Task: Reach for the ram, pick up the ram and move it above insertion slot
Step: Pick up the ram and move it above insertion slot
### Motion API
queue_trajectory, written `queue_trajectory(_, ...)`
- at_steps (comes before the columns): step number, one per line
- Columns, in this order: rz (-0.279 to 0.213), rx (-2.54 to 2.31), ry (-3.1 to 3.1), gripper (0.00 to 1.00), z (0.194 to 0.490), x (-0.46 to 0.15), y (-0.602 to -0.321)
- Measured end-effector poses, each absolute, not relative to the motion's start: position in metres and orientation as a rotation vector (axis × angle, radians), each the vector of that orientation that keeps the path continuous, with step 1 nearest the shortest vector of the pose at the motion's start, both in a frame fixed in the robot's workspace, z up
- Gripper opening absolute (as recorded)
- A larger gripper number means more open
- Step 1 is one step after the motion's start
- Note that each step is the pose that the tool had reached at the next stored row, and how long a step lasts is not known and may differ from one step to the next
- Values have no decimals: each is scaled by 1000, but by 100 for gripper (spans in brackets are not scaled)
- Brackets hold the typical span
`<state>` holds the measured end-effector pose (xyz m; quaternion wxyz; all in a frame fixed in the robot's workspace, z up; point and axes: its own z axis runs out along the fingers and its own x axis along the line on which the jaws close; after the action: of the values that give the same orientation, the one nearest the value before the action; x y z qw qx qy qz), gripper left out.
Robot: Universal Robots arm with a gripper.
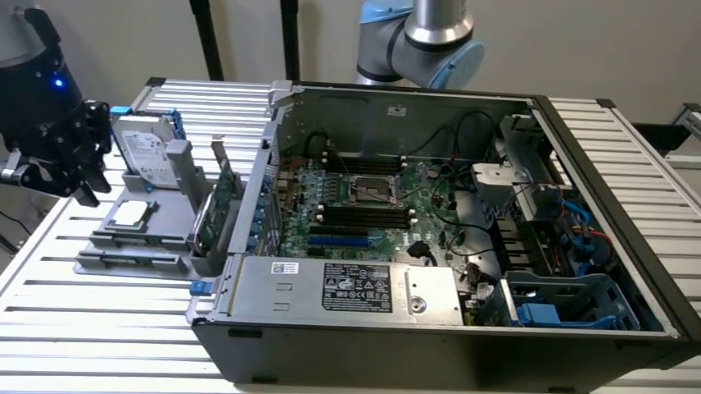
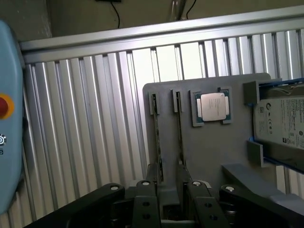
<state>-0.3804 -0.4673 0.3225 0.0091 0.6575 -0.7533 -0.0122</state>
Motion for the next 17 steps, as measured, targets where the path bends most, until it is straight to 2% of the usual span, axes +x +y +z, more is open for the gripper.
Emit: queue_trajectory(17,-38,2064,-2344,31,292,-379,-467)
